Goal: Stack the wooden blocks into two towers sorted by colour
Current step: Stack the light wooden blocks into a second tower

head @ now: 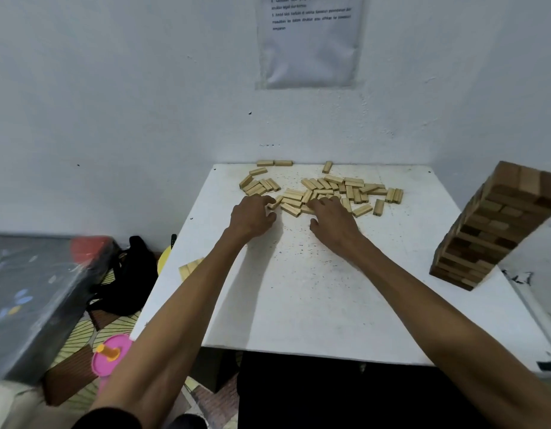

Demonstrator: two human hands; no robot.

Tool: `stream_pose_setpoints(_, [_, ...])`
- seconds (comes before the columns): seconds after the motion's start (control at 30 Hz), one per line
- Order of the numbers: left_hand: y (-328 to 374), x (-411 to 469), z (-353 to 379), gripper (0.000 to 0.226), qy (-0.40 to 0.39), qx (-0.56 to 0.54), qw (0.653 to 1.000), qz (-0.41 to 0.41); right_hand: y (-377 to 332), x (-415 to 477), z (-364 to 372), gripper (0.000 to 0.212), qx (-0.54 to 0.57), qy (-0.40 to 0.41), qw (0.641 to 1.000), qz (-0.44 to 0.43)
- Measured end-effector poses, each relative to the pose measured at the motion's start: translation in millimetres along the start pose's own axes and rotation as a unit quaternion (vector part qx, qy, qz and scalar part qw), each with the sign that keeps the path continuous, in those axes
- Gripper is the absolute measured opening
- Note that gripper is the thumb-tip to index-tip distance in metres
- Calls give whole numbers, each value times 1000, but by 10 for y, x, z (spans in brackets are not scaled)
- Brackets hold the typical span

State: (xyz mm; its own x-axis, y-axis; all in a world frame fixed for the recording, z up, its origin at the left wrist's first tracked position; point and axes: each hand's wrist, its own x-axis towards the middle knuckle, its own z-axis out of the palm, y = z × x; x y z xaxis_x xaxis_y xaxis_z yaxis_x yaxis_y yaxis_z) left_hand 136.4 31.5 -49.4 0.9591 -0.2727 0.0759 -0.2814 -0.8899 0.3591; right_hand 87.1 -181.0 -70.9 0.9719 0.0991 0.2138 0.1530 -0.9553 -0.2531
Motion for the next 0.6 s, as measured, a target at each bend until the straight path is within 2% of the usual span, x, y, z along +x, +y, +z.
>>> stream_pose_setpoints(0.27, [7,116,264,19,117,-8,993,-31,163,115,130,24,-10,48,998,31])
stream_pose_setpoints(0.6, [59,11,349,17,169,-25,981,-88,150,66,194,9,-39,125,991,-29])
